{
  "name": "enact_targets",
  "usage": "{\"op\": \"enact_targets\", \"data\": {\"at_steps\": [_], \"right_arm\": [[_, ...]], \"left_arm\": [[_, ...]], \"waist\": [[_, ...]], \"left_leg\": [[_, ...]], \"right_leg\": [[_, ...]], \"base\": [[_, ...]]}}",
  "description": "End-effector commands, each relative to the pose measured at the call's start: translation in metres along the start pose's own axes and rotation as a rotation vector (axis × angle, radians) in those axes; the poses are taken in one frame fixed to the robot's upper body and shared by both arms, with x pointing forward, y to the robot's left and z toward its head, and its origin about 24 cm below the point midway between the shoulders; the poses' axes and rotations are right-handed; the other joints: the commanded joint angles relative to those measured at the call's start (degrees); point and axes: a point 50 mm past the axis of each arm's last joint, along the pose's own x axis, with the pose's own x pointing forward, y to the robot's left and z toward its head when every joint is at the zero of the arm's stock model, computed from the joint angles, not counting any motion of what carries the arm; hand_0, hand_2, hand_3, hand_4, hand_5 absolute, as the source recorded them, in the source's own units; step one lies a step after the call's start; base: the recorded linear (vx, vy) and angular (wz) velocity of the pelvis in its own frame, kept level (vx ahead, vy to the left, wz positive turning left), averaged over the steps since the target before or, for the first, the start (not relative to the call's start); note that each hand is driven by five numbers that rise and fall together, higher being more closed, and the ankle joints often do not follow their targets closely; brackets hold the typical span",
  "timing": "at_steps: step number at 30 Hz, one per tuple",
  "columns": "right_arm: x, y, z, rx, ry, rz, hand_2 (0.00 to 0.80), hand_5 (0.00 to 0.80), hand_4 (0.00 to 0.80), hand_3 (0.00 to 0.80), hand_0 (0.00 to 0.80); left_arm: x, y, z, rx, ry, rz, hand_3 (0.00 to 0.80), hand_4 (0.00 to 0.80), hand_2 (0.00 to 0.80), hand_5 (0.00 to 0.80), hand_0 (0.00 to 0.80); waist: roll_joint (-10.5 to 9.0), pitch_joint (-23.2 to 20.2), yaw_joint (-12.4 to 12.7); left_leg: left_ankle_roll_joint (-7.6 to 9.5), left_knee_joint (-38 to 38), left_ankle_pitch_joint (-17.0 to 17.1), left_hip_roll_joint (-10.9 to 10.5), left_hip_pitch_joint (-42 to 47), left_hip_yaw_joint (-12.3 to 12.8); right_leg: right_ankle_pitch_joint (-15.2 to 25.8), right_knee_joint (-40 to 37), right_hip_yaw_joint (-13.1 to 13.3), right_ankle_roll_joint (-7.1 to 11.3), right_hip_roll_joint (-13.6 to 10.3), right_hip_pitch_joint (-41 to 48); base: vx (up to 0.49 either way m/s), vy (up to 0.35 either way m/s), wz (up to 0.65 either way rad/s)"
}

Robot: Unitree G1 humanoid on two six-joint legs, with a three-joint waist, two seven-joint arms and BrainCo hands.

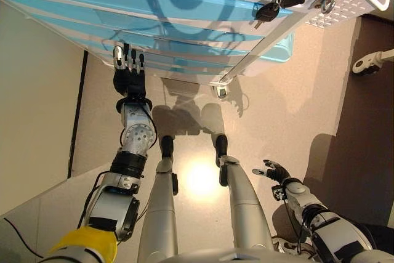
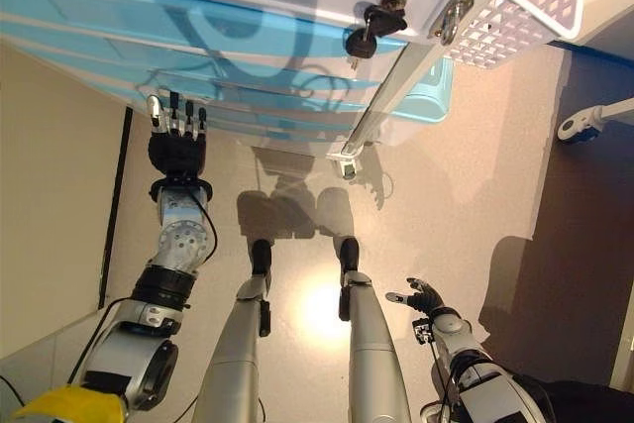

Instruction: Open the drawer and pick up the medicine

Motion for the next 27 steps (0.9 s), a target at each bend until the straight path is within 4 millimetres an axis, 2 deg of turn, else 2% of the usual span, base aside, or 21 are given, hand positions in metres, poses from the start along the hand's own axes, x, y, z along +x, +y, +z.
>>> {"op": "enact_targets", "data": {"at_steps": [1, 6, 13, 14, 15, 16, 20, 24, 26, 27], "right_arm": [[-0.011, -0.011, -0.036, -0.065, 0.103, -0.025, 0.000, 0.000, 0.000, 0.000, 0.000], [-0.011, -0.012, -0.037, -0.059, 0.103, -0.029, 0.000, 0.000, 0.000, 0.000, 0.000], [-0.011, -0.013, -0.037, -0.068, 0.102, -0.036, 0.000, 0.000, 0.000, 0.000, 0.000], [-0.011, -0.012, -0.037, -0.070, 0.102, -0.034, 0.000, 0.000, 0.000, 0.000, 0.000], [-0.011, -0.012, -0.037, -0.070, 0.102, -0.034, 0.000, 0.000, 0.000, 0.000, 0.000], [-0.011, -0.013, -0.038, -0.075, 0.105, -0.033, 0.000, 0.000, 0.000, 0.000, 0.000], [-0.012, -0.011, -0.039, -0.083, 0.115, -0.027, 0.000, 0.000, 0.000, 0.000, 0.000], [-0.011, -0.010, -0.038, -0.084, 0.113, -0.021, 0.000, 0.000, 0.000, 0.000, 0.000], [-0.011, -0.010, -0.038, -0.086, 0.114, -0.018, 0.000, 0.000, 0.000, 0.000, 0.000], [-0.011, -0.011, -0.038, -0.085, 0.115, -0.016, 0.000, 0.000, 0.000, 0.000, 0.000]], "left_arm": [[0.017, -0.080, 0.054, -0.050, -0.247, -0.367, 0.000, 0.000, 0.000, 0.000, 0.000], [0.018, -0.068, 0.048, -0.038, -0.219, -0.325, 0.000, 0.000, 0.000, 0.000, 0.000], [0.014, -0.076, 0.032, -0.058, -0.164, -0.352, 0.000, 0.000, 0.000, 0.000, 0.000], [0.011, -0.085, 0.022, -0.070, -0.120, -0.393, 0.000, 0.000, 0.000, 0.000, 0.000], [0.010, -0.085, 0.022, -0.070, -0.120, -0.393, 0.000, 0.000, 0.000, 0.000, 0.000], [0.006, -0.093, 0.009, -0.085, -0.068, -0.431, 0.000, 0.000, 0.000, 0.000, 0.000], [-0.005, -0.106, -0.023, -0.088, 0.077, -0.493, 0.000, 0.000, 0.000, 0.000, 0.000], [-0.009, -0.111, -0.033, -0.092, 0.129, -0.523, 0.000, 0.000, 0.000, 0.000, 0.000], [-0.012, -0.119, -0.040, -0.097, 0.167, -0.561, 0.000, 0.000, 0.000, 0.000, 0.000], [-0.018, -0.130, -0.047, -0.094, 0.209, -0.629, 0.000, 0.000, 0.000, 0.000, 0.000]], "waist": [[2.95, -5.6, -1.4], [2.86, -5.9, -1.6], [3.13, -6.3, -2.1], [3.25, -6.2, -2.3], [3.25, -6.2, -2.3], [3.44, -6.2, -2.4], [3.96, -6.1, -2.8], [4.04, -5.8, -2.8], [4.14, -5.6, -2.9], [4.24, -5.3, -3.0]], "left_leg": [[3.05, 0.4, -2.9, -2.6, -1.1, -1.4], [3.17, 0.8, -3.2, -2.5, -0.9, -1.4], [3.05, 0.0, -3.0, -2.4, -0.1, -1.1], [3.03, 0.1, -3.1, -2.4, 0.1, -1.0], [3.03, 0.1, -3.1, -2.4, 0.1, -1.0], [2.99, 0.3, -3.2, -2.4, 0.1, -0.7], [2.97, 0.4, -3.0, -2.5, 0.5, -0.1], [3.02, 0.4, -3.0, -2.6, 0.8, 0.1], [3.13, 0.4, -3.1, -2.6, 0.9, 0.4], [3.26, 0.4, -3.1, -2.7, 1.0, 0.6]], "right_leg": [[3.2, -5.4, -1.4, 3.46, 0.5, 2.8], [3.0, -5.2, -1.4, 3.34, 0.6, 3.0], [3.1, -5.6, -1.0, 3.23, 0.7, 3.4], [3.0, -5.4, -0.7, 3.19, 0.8, 3.4], [3.0, -5.4, -0.7, 3.19, 0.8, 3.4], [3.0, -5.4, -0.5, 3.14, 0.7, 3.6], [3.0, -4.9, -0.2, 3.17, 0.5, 3.8], [3.1, -5.0, -0.1, 3.27, 0.3, 4.1], [3.3, -5.3, 0.1, 3.35, 0.3, 4.3], [3.6, -5.5, 0.3, 3.44, 0.2, 4.3]], "base": [[0.016, -0.001, 0.04], [0.002, 0.000, 0.01], [0.000, 0.000, 0.00], [0.000, 0.000, 0.00], [0.000, 0.000, 0.00], [0.000, 0.000, 0.00], [-0.003, 0.002, 0.01], [-0.007, 0.021, 0.06], [-0.003, 0.021, 0.00], [0.000, 0.000, 0.00]]}}
